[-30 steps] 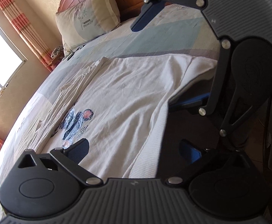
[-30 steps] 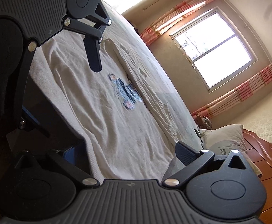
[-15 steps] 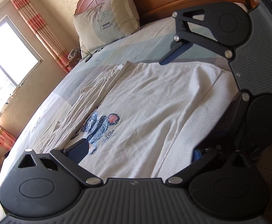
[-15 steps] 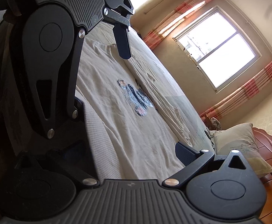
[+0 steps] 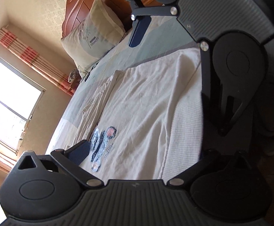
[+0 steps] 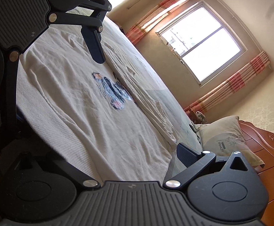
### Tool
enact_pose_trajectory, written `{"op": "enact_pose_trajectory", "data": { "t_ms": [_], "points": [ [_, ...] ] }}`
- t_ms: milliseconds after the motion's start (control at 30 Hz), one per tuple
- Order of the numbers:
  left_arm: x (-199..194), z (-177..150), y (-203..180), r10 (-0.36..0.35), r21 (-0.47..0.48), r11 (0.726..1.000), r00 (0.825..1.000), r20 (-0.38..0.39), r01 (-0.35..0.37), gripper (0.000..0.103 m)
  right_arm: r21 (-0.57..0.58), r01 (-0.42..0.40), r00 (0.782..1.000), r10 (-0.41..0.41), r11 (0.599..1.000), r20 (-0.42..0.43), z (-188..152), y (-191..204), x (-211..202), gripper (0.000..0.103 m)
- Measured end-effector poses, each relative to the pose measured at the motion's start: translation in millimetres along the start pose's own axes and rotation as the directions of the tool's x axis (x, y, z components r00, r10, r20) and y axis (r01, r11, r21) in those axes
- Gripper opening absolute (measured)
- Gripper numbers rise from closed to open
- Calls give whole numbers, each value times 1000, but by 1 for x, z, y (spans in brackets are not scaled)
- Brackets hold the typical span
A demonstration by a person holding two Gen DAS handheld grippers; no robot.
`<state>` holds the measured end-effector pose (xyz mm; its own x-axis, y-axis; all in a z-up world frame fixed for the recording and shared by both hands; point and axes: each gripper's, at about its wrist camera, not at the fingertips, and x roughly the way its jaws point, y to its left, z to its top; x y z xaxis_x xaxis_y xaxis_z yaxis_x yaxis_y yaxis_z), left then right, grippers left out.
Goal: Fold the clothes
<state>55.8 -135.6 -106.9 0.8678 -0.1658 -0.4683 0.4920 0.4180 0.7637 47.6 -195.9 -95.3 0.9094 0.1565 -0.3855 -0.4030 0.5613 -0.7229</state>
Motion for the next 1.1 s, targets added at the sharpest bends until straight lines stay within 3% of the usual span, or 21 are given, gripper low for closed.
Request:
{"op": "enact_pose_trajectory", "data": {
  "t_ms": [300,433,667,900,1100],
  "points": [
    [-10,-59,19,131,41,991,983,-132,-127,102,-8,-13,1000,13,1000,-17,-12,2,3,103],
    [-4,-64,25,161,37,987,972,-173,-157,102,-11,-16,1000,16,1000,-10,-14,2,4,103],
    [3,-48,14,149,89,986,982,-120,-139,102,1,-6,999,6,1000,-44,0,5,14,103],
    [1,-77,32,196,55,981,960,-202,-188,102,-29,45,998,-47,999,-48,-16,-1,10,103],
    [-3,-74,36,235,37,972,955,-182,-232,102,-95,104,995,-105,990,-2,-4,10,13,103]
  ]
}}
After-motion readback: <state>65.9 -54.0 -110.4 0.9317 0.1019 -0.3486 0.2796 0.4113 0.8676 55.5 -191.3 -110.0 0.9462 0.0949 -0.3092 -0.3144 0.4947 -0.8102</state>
